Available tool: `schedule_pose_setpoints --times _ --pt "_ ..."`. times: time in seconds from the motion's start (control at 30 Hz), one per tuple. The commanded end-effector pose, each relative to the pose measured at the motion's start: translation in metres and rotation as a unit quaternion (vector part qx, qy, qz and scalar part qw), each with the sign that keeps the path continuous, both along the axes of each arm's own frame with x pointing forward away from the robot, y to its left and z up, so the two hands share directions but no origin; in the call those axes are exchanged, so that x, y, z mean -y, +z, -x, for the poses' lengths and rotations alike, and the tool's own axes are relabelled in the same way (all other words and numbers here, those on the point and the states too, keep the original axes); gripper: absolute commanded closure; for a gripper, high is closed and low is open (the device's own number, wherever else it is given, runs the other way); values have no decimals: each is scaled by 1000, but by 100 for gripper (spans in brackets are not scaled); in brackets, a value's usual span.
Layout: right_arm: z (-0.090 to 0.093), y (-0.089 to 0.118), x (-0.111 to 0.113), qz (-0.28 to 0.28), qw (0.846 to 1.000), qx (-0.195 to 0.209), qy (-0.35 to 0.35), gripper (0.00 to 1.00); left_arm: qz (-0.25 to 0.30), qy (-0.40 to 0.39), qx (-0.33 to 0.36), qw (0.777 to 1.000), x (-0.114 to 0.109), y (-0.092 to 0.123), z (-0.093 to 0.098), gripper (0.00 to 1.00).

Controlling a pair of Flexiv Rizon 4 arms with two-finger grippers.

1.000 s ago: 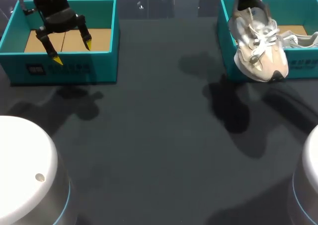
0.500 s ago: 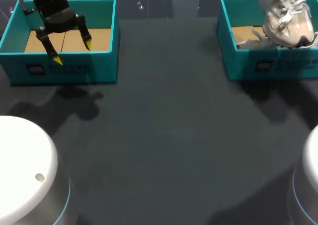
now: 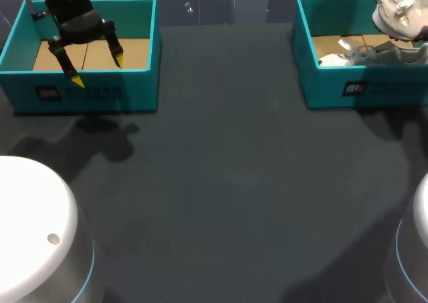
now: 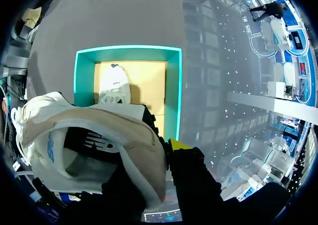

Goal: Take the shoe out of the shoebox, open the shoe tongue, remove and reinsert the insole, then place the shoe into the shoebox

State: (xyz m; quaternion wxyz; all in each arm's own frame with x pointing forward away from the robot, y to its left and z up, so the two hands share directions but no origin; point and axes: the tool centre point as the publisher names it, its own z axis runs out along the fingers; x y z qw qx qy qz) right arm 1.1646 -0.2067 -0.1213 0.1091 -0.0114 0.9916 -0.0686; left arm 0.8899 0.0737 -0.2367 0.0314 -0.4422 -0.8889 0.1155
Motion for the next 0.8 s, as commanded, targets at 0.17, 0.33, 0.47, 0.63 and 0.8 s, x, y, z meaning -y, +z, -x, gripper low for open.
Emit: schedule_pose_setpoints --times 0.17,0.33,0.47,0.63,0.8 --pt "-6 -8 21 -1 999 -8 -33 100 -1 -1 0 1000 0 0 0 0" --pt "-20 -18 67 2 998 3 -64 100 -1 -1 0 1000 0 0 0 0" --pt "-29 -22 87 11 997 1 -74 100 -1 -1 0 1000 0 0 0 0" --pt "-37 -29 99 4 998 2 -62 100 -1 -1 0 1000 0 0 0 0" --pt "-37 -37 114 -18 985 3 -170 100 -1 -1 0 1000 0 0 0 0"
